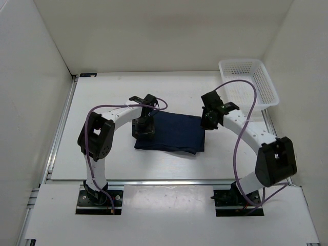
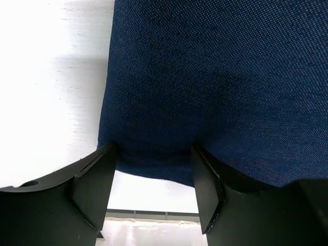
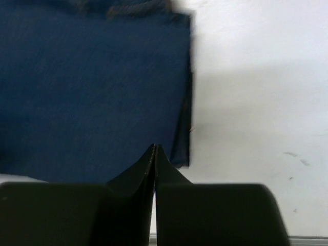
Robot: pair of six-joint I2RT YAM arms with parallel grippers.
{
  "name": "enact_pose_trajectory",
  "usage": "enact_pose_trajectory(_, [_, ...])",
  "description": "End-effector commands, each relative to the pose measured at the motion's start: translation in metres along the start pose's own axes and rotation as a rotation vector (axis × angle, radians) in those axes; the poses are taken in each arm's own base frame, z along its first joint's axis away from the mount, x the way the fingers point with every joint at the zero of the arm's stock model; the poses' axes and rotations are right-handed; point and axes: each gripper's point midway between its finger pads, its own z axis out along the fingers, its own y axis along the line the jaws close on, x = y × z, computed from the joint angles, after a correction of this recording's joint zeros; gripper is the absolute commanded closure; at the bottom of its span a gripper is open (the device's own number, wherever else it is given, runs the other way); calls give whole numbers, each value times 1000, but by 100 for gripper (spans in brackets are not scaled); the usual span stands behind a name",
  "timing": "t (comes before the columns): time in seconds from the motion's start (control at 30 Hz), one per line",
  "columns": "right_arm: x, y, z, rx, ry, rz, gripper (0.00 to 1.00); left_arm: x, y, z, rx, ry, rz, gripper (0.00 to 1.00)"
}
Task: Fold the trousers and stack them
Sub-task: Fold the trousers
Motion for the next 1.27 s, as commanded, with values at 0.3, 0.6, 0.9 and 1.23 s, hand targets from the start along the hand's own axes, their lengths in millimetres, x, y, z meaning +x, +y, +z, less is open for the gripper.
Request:
enact_pose_trajectory(0.3, [97,20,51,-30,218,-46,100,-1,3,-2,6,-43,9,30])
enact_pose_trajectory(0.6, [1,41,-68,-98,-89,-66,85,-27,18,-88,-17,-220,31,20])
enact_pose_trajectory(0.9, [-67,-20,-190,62,-436,4,0,-69,45,-263,97,-651,-34,8])
enact_pose_trajectory(1.23, [-43,-79,-220,178,-526,76,0,-33,123,-335,120,-951,-287,4])
